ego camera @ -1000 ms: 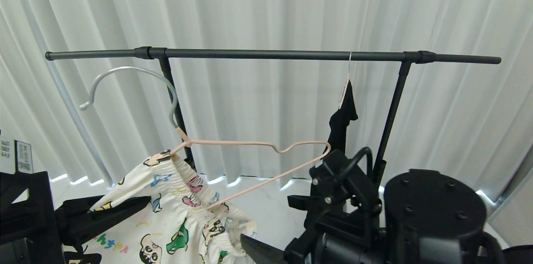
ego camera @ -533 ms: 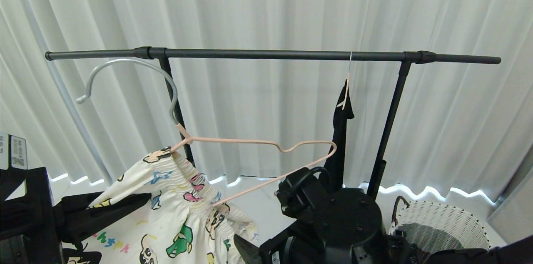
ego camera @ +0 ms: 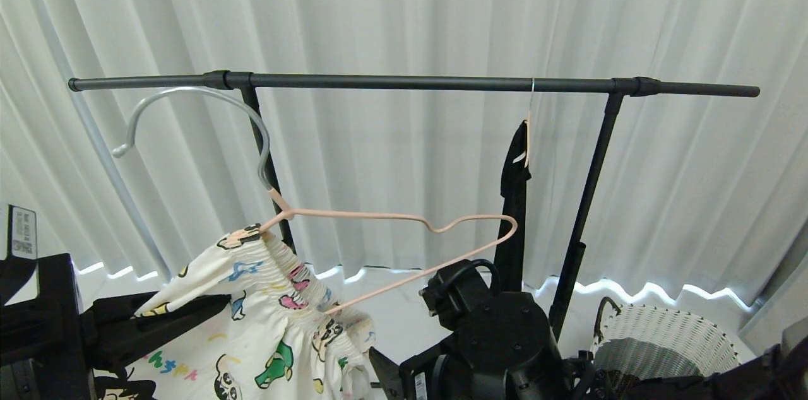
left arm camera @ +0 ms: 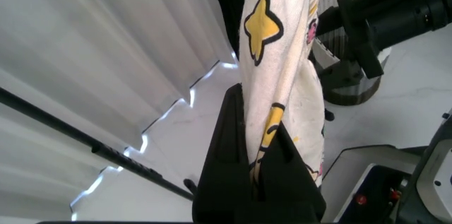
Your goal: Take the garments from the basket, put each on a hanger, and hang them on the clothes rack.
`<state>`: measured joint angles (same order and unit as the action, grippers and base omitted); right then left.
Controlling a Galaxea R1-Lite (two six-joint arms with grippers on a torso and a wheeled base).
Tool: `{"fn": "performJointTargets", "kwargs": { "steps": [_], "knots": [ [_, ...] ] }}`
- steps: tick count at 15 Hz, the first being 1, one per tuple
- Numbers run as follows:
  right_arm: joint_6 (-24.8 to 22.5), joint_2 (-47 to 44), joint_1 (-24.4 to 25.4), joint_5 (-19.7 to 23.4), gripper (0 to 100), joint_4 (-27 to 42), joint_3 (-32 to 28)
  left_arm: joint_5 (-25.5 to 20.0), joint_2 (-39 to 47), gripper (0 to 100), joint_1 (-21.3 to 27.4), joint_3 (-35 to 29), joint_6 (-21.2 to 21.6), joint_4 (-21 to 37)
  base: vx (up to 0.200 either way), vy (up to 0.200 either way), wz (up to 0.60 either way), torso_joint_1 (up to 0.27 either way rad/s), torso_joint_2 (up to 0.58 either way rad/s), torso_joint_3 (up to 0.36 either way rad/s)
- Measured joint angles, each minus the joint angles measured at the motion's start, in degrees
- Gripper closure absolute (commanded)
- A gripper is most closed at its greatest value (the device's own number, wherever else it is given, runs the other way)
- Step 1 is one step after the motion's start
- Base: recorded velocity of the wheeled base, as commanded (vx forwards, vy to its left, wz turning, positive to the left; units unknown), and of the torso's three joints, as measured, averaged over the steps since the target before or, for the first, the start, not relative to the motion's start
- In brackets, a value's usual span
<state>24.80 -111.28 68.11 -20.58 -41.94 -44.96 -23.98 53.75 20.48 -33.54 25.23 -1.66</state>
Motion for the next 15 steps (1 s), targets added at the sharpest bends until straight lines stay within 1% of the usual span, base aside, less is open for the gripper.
{"fn": "performJointTargets", "kwargs": {
  "steps": [4,7,9,10,11,13,14,15],
  "knots": [
    [0.2,0.5,-0.3,0.0,0,-1.1,0.0,0.0,0.0,100,0.0,0.3,0.1,0.0,0.0,0.0,0.0,0.0,0.0,0.0],
    [-0.2,0.3,2.3,0.0,0,-1.3,-0.3,0.0,0.0,100,0.4,-0.2,0.1,-0.1,0.0,0.0,0.0,0.0,0.0,0.0],
    [-0.3,-0.6,3.0,-0.2,0,-1.2,-0.3,0.0,0.0,100,0.7,-0.9,0.0,-0.1,0.0,0.0,0.0,0.0,0.0,0.0],
    [-0.3,-0.9,3.1,-0.7,0,-1.2,-0.2,0.1,0.0,100,0.8,-1.1,0.0,-0.1,0.0,0.0,0.0,0.0,0.0,0.0],
    [-0.5,-1.2,2.8,-2.6,0,-1.2,-0.2,0.2,0.0,100,0.7,-1.2,-0.7,-0.1,0.0,0.0,0.0,0.0,0.0,0.0],
    [-0.9,-1.6,1.9,-6.4,0,-1.2,0.5,0.6,0.0,100,0.7,-1.4,-3.9,-0.1,0.0,0.0,0.0,0.0,0.0,0.0],
    [-1.3,-1.6,1.3,-7.5,100,-1.2,1.3,0.9,0.0,100,0.6,-1.5,-4.9,-0.1,0.0,0.0,0.0,0.0,0.0,0.0],
    [-1.6,-1.6,0.9,-8.1,100,-1.2,2.0,1.0,0.0,100,0.6,-1.6,-5.0,-0.1,0.0,0.0,0.0,0.0,0.0,0.0]
  ]
}}
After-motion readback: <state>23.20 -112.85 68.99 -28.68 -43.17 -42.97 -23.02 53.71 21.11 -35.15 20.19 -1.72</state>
